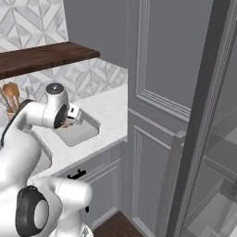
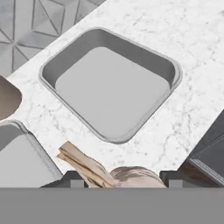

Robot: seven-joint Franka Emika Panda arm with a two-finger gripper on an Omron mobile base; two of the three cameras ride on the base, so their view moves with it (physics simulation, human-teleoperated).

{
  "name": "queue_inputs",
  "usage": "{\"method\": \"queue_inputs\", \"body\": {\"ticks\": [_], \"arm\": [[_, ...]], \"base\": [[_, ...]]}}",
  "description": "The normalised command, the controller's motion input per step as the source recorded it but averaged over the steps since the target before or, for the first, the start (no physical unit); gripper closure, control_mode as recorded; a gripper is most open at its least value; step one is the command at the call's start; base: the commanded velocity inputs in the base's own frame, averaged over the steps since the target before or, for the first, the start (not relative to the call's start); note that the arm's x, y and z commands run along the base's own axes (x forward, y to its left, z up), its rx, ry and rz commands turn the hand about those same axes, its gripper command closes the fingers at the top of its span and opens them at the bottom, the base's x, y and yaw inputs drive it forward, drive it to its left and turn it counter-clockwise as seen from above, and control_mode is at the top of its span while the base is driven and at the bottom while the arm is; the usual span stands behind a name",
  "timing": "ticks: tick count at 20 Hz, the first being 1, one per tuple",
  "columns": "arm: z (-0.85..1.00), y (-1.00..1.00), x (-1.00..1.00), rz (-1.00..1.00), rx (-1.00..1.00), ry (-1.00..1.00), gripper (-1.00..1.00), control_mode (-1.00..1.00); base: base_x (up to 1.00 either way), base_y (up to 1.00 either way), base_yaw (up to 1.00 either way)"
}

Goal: Place one garlic and one steak in each tupperware on the nearby counter, to pack two identical lunches.

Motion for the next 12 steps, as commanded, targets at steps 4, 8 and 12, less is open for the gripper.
{"method": "queue_inputs", "body": {"ticks": [4, 8, 12], "arm": [[-0.45, 0.43, 0.98, 0.04, -0.02, 0.07, 1.0, -1.0], [-0.34, 0.13, 0.79, 0.0, -0.02, 0.0, 1.0, -1.0], [-0.4, 0.14, 0.72, 0.0, -0.03, 0.0, 1.0, -1.0]], "base": [[0.0, 0.0, 0.0], [0.0, 0.0, 0.0], [0.0, 0.0, 0.0]]}}
